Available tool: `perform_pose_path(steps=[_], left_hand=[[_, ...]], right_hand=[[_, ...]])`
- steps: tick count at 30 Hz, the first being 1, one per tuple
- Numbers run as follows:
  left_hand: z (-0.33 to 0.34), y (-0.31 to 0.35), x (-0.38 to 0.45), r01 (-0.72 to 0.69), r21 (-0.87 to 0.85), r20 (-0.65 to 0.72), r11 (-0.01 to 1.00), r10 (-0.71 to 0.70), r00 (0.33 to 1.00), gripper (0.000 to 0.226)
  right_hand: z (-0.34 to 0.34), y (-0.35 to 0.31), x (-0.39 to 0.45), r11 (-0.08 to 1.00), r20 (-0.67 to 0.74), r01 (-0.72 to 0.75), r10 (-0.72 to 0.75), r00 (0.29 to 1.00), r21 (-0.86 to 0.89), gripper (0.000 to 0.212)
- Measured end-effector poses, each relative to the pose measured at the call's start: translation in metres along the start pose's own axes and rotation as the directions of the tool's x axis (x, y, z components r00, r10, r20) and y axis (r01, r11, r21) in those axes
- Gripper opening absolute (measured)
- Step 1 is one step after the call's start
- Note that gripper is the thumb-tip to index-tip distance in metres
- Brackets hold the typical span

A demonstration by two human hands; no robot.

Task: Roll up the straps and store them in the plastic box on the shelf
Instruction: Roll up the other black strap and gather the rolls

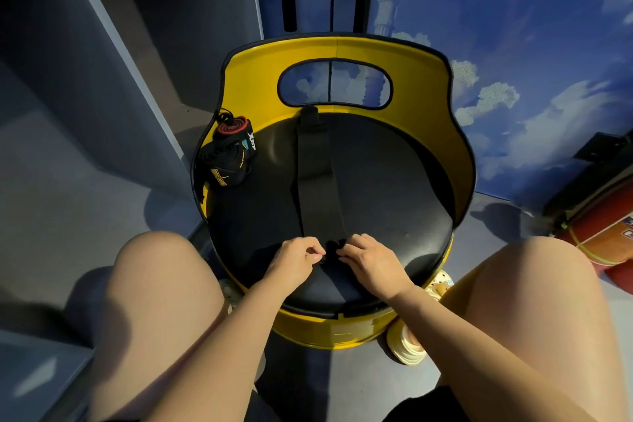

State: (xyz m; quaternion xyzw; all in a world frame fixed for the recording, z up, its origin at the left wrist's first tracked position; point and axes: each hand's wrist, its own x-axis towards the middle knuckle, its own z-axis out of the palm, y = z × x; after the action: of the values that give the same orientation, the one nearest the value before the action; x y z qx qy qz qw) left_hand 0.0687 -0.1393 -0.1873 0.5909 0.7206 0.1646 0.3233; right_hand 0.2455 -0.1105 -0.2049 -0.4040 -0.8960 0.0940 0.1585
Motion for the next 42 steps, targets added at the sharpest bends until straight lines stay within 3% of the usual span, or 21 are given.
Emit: perform_pose_path(steps=[6, 10, 13, 16, 21, 24, 27, 30, 36, 42], left_hand=[[0.004, 0.002, 0.004, 0.056, -0.073, -0.028, 0.996, -0.058, 0.998, 0.012], [0.008, -0.001, 0.004, 0.011, -0.057, -0.128, 0.998, -0.018, 0.992, 0.008], [0.007, -0.001, 0.002, -0.123, 0.127, -0.231, 0.984, 0.150, 0.961, 0.008], [0.006, 0.001, 0.001, -0.262, 0.381, -0.186, 0.886, 0.351, 0.918, 0.022], [0.007, -0.001, -0.001, -0.303, 0.584, -0.074, 0.753, 0.421, 0.904, 0.031], [0.010, -0.003, 0.000, -0.274, 0.620, -0.048, 0.735, 0.384, 0.922, 0.031], [0.010, -0.003, 0.002, -0.225, 0.531, -0.093, 0.817, 0.320, 0.943, 0.030], [0.006, -0.003, 0.008, -0.148, 0.309, -0.134, 0.940, 0.197, 0.971, 0.026], [-0.001, -0.009, 0.016, 0.000, -0.061, -0.044, 0.998, -0.003, 0.999, 0.017], [0.003, -0.010, 0.013, 0.015, -0.054, -0.075, 0.998, -0.019, 0.997, 0.015]], right_hand=[[0.007, 0.002, 0.005, 0.978, 0.053, -0.147, 0.141, 0.989, 0.148, 0.027], [0.007, 0.000, 0.016, 0.878, 0.104, -0.336, 0.320, 0.942, 0.341, 0.020], [0.007, -0.001, 0.022, 0.824, 0.137, -0.416, 0.395, 0.908, 0.385, 0.016], [0.010, -0.001, 0.026, 0.807, 0.127, -0.452, 0.438, 0.890, 0.380, 0.012], [0.014, 0.001, 0.032, 0.815, 0.082, -0.455, 0.459, 0.885, 0.359, 0.010], [0.013, 0.001, 0.032, 0.903, -0.032, -0.339, 0.360, 0.933, 0.263, 0.009], [0.008, 0.002, 0.028, 0.992, -0.097, -0.096, 0.105, 0.990, 0.084, 0.010], [0.004, 0.010, 0.025, 0.999, 0.000, 0.016, -0.016, 1.000, 0.049, 0.020], [0.002, 0.006, 0.026, 0.967, 0.074, -0.150, 0.137, 0.988, 0.208, 0.025], [-0.002, 0.002, 0.032, 0.867, 0.209, -0.333, 0.272, 0.939, 0.369, 0.018]])
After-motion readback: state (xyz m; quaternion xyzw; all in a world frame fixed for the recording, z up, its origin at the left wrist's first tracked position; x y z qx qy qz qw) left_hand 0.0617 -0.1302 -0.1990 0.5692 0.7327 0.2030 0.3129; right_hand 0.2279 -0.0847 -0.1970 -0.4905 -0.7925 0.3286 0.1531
